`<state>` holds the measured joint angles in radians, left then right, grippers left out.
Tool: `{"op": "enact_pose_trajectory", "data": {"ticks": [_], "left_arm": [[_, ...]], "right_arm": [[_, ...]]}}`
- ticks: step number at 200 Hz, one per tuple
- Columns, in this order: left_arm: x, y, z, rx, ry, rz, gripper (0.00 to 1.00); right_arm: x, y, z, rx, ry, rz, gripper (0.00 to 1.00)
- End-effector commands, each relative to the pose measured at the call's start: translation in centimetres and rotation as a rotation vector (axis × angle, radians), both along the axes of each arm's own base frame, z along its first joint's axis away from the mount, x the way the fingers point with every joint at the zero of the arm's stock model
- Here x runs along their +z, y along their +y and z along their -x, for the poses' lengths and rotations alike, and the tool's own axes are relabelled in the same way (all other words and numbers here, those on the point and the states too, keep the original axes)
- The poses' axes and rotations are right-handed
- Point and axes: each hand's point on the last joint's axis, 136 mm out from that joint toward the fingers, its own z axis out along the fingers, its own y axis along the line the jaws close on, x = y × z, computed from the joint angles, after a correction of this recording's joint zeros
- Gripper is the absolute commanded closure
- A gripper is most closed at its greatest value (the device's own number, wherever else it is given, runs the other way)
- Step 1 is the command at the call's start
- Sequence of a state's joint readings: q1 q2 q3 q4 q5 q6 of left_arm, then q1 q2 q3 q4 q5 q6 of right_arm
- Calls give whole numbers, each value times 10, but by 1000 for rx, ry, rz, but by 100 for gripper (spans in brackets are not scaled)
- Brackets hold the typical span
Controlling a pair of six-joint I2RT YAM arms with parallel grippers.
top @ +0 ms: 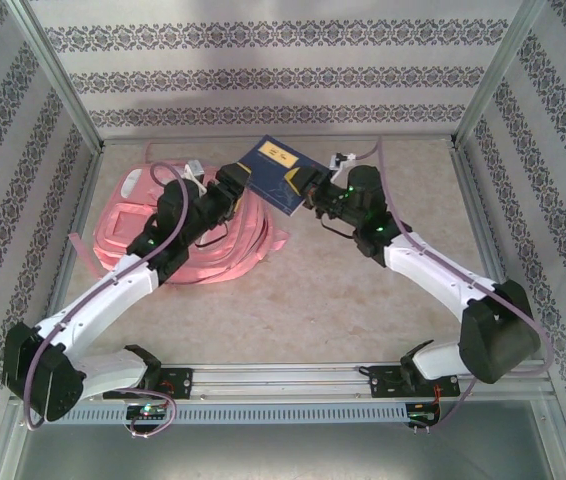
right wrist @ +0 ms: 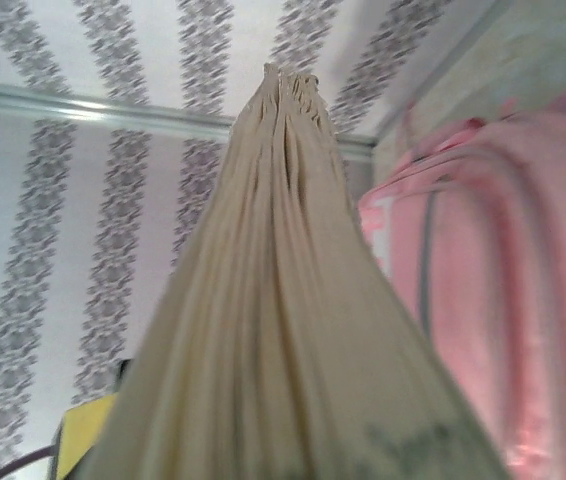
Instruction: Pack the student bag
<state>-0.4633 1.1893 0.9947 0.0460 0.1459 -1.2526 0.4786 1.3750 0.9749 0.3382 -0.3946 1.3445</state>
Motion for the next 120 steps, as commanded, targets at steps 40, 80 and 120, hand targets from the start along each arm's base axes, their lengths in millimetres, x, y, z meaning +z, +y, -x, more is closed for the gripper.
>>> {"op": "enact_pose_trajectory", "data": {"ticks": [40, 80, 120], "left_arm": [[-86, 76, 10, -163, 313, -682, 26], [-113, 81, -21, -253, 342, -673, 28], [-149, 59, -45, -389, 363, -652, 36]], "right_arm": [[-25, -42, 57, 119, 7, 357, 100], [-30, -44, 74, 196, -20, 291, 100], [-31, -46, 76, 200, -6, 267, 100]]}}
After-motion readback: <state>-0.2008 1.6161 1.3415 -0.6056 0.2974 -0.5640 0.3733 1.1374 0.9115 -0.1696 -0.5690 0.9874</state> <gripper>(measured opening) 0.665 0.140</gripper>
